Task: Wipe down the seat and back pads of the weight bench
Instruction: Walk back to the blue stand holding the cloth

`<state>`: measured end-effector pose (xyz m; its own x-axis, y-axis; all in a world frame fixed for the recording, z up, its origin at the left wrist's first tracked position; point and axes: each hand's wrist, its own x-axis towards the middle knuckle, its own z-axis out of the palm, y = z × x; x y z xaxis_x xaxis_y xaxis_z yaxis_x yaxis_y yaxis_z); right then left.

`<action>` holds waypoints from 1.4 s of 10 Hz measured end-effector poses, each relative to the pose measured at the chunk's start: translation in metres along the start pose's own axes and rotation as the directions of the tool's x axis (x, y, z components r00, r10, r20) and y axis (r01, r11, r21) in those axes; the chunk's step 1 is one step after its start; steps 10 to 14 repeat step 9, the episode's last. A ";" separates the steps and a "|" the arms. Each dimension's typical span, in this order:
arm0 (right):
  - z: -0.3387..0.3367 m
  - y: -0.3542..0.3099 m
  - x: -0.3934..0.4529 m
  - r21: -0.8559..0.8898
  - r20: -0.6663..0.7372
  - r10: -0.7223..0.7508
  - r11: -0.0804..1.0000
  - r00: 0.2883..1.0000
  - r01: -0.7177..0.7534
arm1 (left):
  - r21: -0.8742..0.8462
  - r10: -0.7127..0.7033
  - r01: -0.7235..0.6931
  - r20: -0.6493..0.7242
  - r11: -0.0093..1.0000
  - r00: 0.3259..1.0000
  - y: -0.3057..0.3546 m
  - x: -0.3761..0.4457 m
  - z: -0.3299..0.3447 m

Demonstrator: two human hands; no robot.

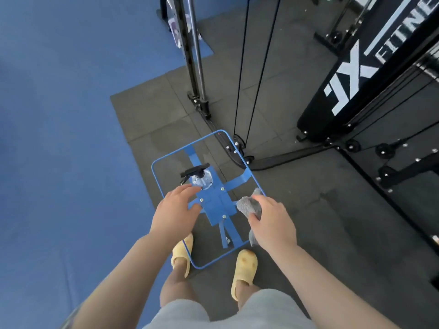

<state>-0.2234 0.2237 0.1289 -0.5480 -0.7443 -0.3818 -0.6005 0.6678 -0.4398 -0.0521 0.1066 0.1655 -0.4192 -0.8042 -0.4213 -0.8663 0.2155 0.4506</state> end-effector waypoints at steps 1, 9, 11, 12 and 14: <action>0.027 -0.013 0.016 0.078 -0.021 0.121 0.990 0.992 -0.119 | 0.020 0.056 -0.057 0.035 0.998 0.998 -0.023 0.026 -0.005; 0.153 -0.072 0.051 0.313 0.035 0.614 0.743 0.789 -0.592 | 0.127 0.456 -0.579 0.489 0.806 0.743 -0.093 0.106 -0.022; 0.153 -0.072 0.051 0.313 0.035 0.614 0.743 0.789 -0.592 | 0.127 0.456 -0.579 0.489 0.806 0.743 -0.093 0.106 -0.022; 0.153 -0.072 0.051 0.313 0.035 0.614 0.743 0.789 -0.592 | 0.127 0.456 -0.579 0.489 0.806 0.743 -0.093 0.106 -0.022; 0.153 -0.072 0.051 0.313 0.035 0.614 0.743 0.789 -0.592 | 0.127 0.456 -0.579 0.489 0.806 0.743 -0.093 0.106 -0.022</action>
